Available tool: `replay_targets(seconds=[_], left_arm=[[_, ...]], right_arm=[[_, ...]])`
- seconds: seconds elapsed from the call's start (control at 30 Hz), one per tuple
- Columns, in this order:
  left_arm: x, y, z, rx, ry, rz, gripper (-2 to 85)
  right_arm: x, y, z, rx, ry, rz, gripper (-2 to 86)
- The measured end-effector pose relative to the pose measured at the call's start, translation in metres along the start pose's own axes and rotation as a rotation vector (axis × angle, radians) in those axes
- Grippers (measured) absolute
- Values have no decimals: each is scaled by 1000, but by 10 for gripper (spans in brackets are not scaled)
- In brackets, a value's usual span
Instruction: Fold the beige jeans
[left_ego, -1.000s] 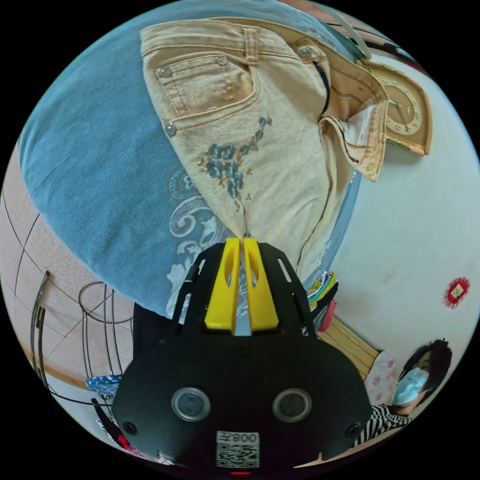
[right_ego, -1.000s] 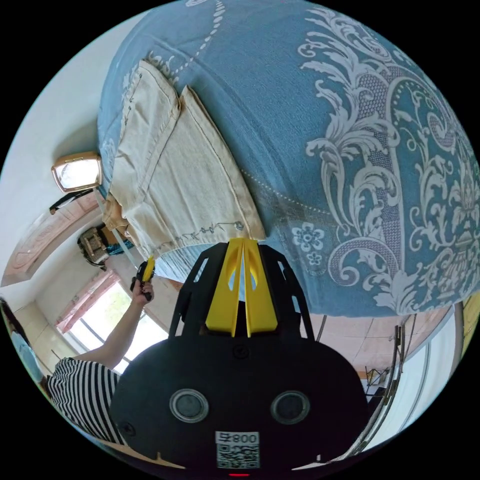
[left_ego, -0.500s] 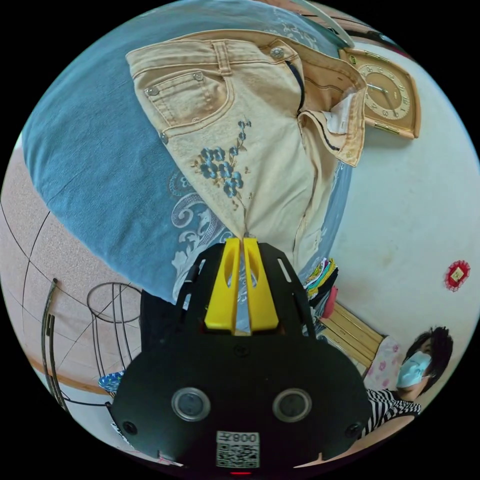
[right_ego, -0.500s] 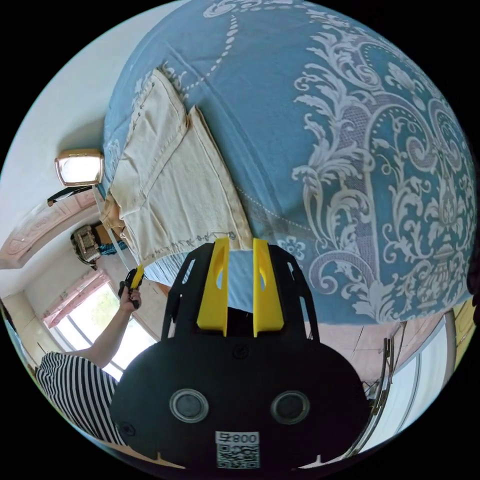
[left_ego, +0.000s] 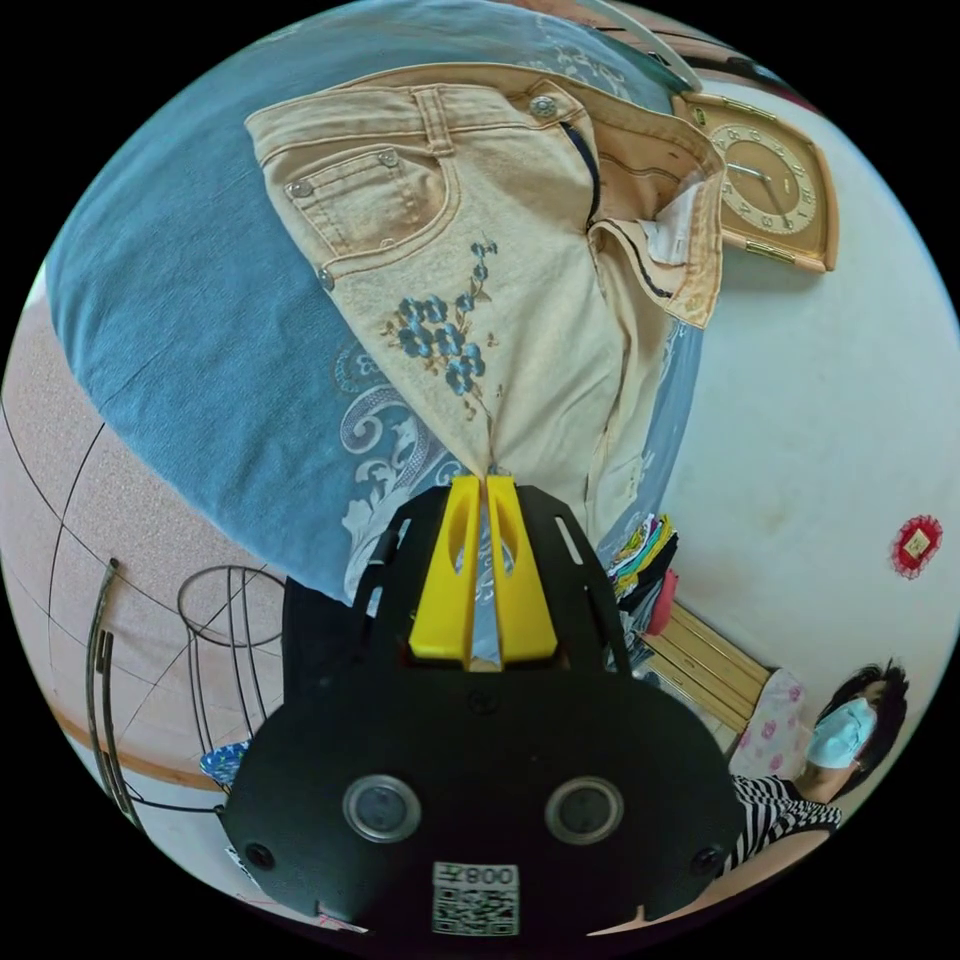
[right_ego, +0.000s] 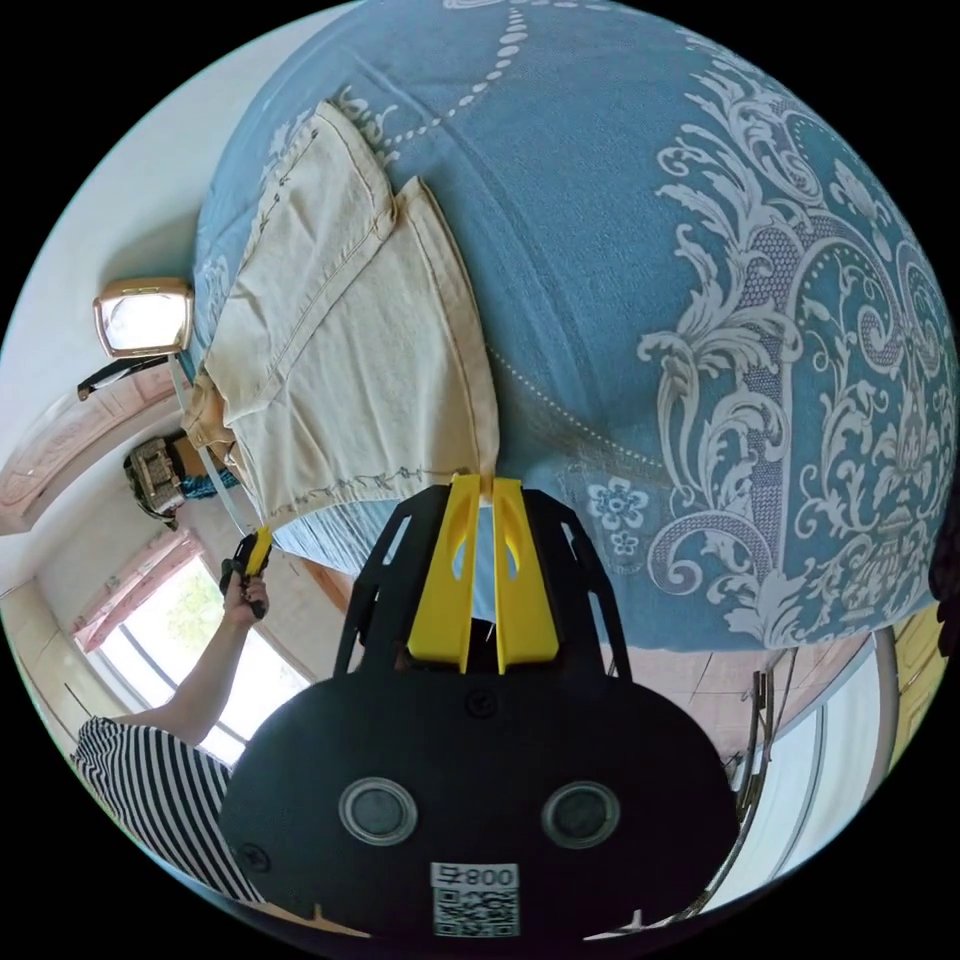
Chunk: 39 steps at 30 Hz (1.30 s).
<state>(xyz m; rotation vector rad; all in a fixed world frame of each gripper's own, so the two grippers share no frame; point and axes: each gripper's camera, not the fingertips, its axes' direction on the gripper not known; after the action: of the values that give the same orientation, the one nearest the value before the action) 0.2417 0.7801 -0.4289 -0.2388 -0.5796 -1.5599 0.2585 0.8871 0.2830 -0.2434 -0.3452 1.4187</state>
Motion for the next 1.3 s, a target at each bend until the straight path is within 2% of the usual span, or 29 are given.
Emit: replay_targets(seconds=[0.37, 0.67, 0.8, 0.93, 1.03, 1.17, 1.3], left_arm=[[97, 26, 20, -81, -38, 46, 12], [165, 40, 78, -127, -131, -84, 19], [235, 46, 90, -167, -291, 43, 28], [310, 41, 96, -93, -227, 174, 48], [395, 16, 124, -107, -187, 347, 70], [532, -27, 186, -192, -238, 635, 89], [655, -58, 243, -203, -344, 847, 95]], right_arm=[[26, 19, -37, -140, 66, -73, 17], [84, 15, -12, -223, -2, 69, 22], [86, 13, -33, -159, 62, 50, 21], [81, -13, -76, 25, -37, 46, 55], [44, -64, -97, 85, -57, -85, 77], [-20, -130, -109, 126, 42, -259, 79], [-31, -163, -98, 112, 61, -236, 82]])
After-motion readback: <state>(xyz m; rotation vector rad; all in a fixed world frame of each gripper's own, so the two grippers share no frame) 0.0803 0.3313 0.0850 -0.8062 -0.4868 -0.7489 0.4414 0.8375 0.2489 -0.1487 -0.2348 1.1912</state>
